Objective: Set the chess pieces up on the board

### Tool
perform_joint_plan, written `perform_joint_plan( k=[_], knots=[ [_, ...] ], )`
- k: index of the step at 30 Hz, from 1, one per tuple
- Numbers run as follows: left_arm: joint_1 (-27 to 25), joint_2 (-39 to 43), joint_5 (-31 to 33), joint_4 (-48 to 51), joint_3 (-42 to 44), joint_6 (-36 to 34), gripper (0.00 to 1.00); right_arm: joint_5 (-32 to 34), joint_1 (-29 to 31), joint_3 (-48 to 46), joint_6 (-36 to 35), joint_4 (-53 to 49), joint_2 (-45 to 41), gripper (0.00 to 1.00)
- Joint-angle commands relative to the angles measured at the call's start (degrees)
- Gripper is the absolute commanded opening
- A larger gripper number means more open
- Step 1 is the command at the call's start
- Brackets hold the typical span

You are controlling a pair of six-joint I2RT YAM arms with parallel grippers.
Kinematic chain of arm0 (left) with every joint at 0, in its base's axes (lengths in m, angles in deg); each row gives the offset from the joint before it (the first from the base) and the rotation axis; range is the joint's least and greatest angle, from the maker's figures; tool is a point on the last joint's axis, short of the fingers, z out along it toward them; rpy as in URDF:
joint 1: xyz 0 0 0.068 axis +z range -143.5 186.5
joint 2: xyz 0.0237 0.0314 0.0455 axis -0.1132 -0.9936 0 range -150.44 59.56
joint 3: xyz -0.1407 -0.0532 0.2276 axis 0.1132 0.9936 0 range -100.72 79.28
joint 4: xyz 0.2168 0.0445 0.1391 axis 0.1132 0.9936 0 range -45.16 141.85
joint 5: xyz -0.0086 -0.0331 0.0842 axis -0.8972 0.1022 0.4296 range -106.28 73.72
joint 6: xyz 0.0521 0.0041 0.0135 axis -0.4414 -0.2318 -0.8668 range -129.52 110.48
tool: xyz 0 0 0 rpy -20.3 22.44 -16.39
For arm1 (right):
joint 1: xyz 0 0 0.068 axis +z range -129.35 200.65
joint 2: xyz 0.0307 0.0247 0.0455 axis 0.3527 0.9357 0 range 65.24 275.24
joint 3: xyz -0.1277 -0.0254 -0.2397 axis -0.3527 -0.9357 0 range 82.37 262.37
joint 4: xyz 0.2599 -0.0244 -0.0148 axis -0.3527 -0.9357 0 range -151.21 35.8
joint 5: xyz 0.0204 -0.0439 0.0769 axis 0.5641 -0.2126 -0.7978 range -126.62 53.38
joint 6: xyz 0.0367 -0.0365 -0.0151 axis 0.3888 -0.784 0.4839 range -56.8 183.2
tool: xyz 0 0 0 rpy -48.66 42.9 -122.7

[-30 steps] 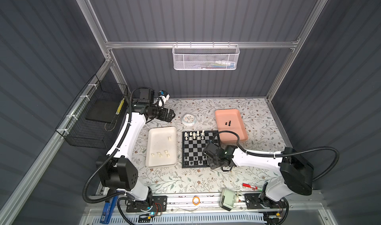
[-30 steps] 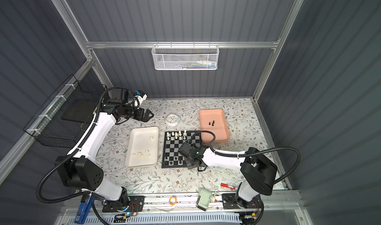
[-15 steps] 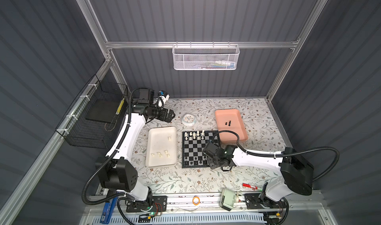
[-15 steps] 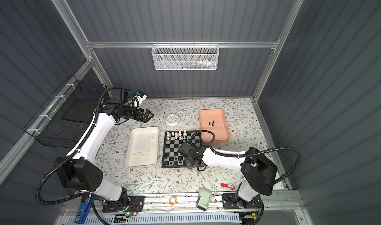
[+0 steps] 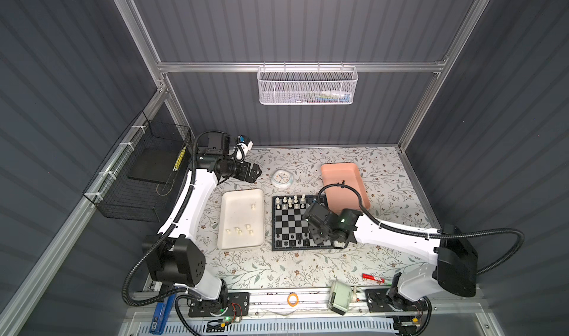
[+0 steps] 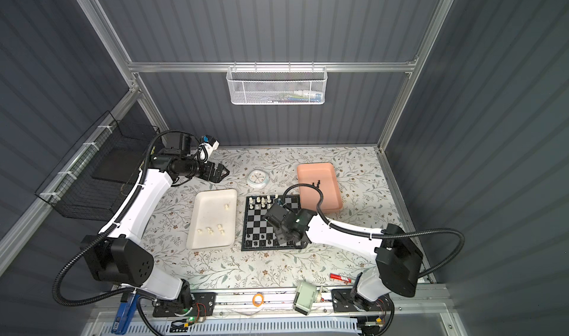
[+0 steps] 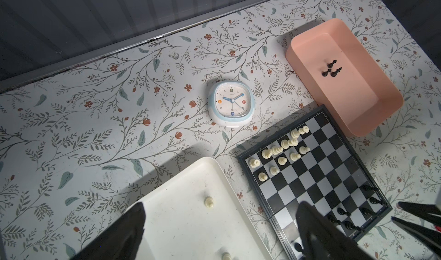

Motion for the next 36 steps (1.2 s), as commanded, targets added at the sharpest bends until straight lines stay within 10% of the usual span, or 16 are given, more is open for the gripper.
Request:
perform_joint_plan(
  k=[1, 14, 36],
  knots=[
    [-0.34, 1.82, 0.82, 0.66, -0.47, -1.89, 1.0, 0.22, -6.2, 5.4, -4.98, -1.41, -2.69, 0.31],
    [-0.34, 0.75, -1.99, 3.87, -1.06, -4.54, 1.0, -8.68, -34.02, 15.79, -13.25, 4.21, 5.38, 0.28],
    [-0.34, -1.27, -2.25, 4.72, -1.69, -4.14, 1.0, -13.52, -42.32, 18.39, -14.7, 11.57, 23.06, 0.27]
  ],
)
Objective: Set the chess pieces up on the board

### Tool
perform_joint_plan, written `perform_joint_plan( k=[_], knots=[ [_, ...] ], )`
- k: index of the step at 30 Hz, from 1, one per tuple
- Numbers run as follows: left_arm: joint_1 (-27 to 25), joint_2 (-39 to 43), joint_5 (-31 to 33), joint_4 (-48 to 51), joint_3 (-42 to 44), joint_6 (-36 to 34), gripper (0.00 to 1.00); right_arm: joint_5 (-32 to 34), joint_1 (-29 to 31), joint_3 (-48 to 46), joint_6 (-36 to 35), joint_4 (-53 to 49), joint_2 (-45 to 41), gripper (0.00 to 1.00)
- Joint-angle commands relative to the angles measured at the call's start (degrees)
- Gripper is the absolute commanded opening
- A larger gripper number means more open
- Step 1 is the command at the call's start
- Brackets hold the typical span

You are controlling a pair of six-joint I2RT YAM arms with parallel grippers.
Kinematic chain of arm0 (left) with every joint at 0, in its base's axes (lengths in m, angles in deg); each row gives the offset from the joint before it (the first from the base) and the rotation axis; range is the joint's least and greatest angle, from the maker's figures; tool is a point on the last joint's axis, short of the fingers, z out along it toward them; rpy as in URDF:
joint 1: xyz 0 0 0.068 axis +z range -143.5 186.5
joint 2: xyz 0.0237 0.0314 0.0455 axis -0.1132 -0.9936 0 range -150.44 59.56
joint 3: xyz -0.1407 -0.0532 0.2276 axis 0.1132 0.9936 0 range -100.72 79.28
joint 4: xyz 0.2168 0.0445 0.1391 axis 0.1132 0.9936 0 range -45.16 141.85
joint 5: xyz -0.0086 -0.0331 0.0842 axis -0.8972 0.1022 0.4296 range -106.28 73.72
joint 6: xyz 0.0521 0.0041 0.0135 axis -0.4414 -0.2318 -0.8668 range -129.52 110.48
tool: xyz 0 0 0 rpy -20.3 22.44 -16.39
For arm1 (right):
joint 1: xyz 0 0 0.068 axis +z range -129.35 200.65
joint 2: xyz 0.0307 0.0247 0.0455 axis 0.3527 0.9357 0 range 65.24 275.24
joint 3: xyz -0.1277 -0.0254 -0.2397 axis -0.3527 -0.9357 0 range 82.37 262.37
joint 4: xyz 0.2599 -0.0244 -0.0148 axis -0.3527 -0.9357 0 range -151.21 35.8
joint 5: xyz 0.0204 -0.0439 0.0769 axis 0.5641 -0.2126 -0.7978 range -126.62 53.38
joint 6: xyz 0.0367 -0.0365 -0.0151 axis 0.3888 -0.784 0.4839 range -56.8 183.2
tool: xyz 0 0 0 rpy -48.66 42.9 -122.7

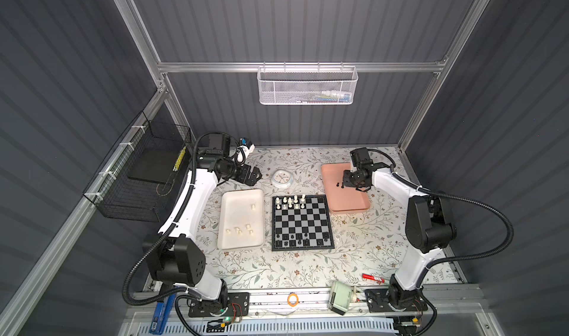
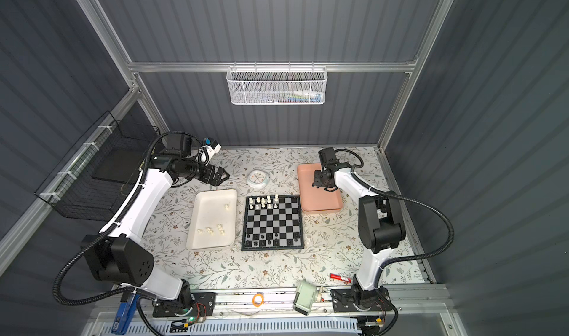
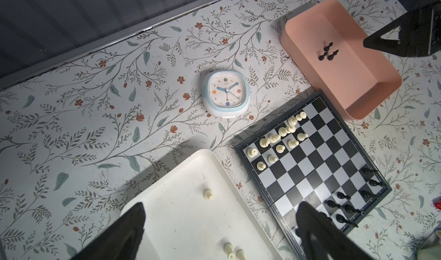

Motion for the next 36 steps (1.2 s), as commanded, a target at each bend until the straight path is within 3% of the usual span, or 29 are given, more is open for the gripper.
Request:
perform_joint_plan(
  k=[1, 14, 36],
  knots=[
    [-0.34, -0.78, -0.96, 2.11, -1.61, -0.54, 0.99, -0.52, -0.16, 2.16, -1.06, 1.66, 1.72, 0.27],
    [-0.34, -0.68, -0.52, 2.15, -0.99, -0.69, 1.0, -1.04, -0.35, 5.48, -0.94, 2.71, 7.21, 0.26],
    [-0.32, -1.05, -0.78, 2.06, -1.08, -0.66, 0.99, -0.45, -0.33, 4.26, -0.96, 3.98, 8.4, 0.25]
  ],
)
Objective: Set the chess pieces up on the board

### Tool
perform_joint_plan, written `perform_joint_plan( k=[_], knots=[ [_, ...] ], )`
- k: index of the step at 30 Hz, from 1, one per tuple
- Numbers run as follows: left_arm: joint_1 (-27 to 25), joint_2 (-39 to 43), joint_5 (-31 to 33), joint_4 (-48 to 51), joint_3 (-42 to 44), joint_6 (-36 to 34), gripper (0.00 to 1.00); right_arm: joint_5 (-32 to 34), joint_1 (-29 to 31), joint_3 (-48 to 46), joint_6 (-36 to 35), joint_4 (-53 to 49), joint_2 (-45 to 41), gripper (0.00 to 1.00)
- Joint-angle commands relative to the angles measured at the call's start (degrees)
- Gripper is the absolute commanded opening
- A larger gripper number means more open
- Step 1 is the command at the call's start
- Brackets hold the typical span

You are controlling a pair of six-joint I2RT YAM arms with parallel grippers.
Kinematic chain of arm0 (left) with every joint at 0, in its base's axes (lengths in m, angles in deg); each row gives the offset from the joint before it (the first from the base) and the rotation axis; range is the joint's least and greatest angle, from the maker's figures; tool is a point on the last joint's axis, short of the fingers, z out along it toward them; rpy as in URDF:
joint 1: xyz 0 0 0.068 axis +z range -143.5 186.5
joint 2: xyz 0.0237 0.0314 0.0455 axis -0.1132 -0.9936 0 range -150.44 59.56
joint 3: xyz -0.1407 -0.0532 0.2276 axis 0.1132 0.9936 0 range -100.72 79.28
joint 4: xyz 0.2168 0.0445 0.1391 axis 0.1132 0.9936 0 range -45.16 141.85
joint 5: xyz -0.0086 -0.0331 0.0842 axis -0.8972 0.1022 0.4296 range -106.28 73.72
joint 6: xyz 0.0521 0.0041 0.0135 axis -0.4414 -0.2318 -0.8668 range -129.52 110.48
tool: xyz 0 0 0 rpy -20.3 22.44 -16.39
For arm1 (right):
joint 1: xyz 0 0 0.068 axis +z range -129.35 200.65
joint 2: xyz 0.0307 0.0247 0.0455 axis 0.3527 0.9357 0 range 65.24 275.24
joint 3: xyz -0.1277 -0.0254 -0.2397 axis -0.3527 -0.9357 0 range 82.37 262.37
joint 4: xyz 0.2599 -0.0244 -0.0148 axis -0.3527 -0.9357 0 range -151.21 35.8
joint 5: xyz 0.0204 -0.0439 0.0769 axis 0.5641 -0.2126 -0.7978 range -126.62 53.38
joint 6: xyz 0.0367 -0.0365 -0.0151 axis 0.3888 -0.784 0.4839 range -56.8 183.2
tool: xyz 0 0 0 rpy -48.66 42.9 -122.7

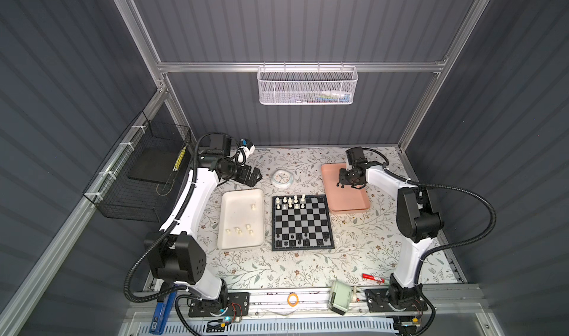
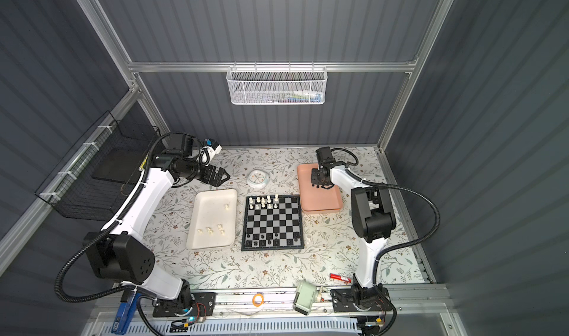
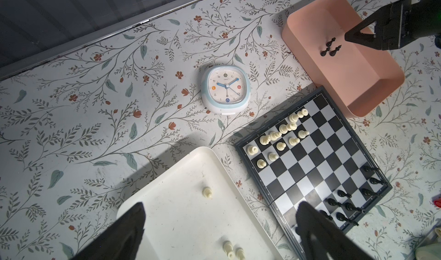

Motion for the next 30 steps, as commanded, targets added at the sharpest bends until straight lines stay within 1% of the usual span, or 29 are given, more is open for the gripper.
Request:
perform_joint_plan(
  k=[1, 24, 30],
  knots=[
    [-0.34, -0.42, -0.81, 1.56, -1.08, -0.68, 1.0, 0.51, -0.15, 0.19, -0.45, 0.33, 1.67, 0.25],
    [-0.34, -0.09, -0.54, 1.26, -0.46, -0.78, 0.99, 0.37, -0.07, 0.38, -0.24, 0.33, 4.52, 0.24],
    [-0.34, -0.16, -0.54, 1.23, -0.55, -0.71, 0.99, 0.65, -0.07, 0.6, -0.23, 0.32, 5.13, 0.23]
  ],
)
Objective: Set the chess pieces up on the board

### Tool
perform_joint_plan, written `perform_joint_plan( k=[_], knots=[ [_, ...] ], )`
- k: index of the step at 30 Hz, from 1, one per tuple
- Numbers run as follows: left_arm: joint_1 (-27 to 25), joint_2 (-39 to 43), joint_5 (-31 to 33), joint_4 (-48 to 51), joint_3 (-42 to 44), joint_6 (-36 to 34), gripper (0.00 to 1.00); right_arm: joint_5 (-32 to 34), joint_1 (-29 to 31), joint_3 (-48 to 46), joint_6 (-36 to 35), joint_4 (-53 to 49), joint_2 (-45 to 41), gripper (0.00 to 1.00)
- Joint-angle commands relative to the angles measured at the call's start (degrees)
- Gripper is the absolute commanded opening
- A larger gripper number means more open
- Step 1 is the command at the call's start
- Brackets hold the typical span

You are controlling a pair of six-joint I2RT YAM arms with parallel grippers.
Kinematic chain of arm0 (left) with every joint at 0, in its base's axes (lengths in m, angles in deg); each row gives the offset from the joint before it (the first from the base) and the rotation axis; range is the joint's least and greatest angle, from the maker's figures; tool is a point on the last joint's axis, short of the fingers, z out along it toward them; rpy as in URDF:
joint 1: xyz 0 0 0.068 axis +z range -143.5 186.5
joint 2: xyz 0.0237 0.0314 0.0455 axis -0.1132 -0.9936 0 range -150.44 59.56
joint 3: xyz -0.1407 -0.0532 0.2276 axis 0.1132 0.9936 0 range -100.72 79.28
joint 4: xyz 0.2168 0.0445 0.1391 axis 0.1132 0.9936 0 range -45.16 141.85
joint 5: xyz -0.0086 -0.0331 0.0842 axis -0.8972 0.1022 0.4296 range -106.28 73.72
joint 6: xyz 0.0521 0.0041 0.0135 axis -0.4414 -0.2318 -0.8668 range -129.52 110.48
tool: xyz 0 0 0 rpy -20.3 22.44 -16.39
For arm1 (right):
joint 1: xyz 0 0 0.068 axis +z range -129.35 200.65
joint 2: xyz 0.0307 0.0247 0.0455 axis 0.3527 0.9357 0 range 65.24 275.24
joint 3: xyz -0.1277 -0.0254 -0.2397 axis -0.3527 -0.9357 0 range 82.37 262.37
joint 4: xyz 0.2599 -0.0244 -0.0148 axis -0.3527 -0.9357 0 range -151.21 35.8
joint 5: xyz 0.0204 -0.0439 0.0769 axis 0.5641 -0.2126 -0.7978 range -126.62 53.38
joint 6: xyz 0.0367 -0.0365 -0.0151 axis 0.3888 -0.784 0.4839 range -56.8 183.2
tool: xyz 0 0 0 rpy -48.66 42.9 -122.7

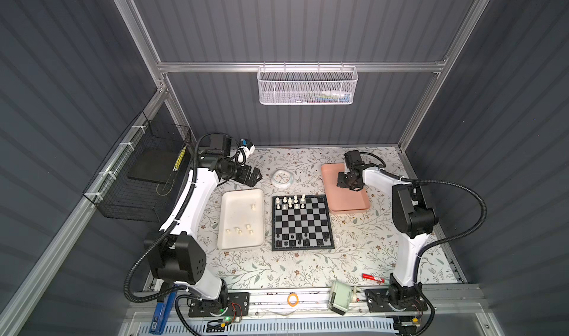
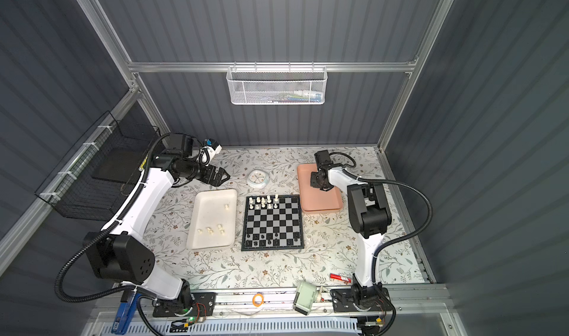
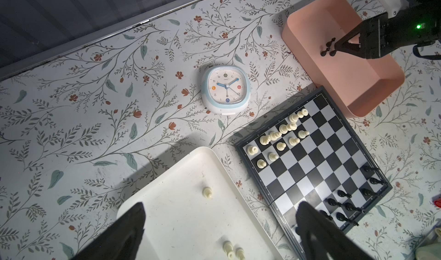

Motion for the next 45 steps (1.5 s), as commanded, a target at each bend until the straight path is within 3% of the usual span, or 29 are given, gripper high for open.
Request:
perform_joint_plan(
  k=[1, 45],
  knots=[
    [-0.34, -0.18, -0.54, 1.28, -0.55, -0.74, 0.99, 0.68, -0.09, 0.56, -0.26, -0.26, 1.51, 0.22],
    [-0.3, -0.03, -0.28, 0.93, -0.2, -0.78, 1.0, 1.37, -0.07, 0.05, -0.28, 2.27, 2.06, 0.21]
  ],
)
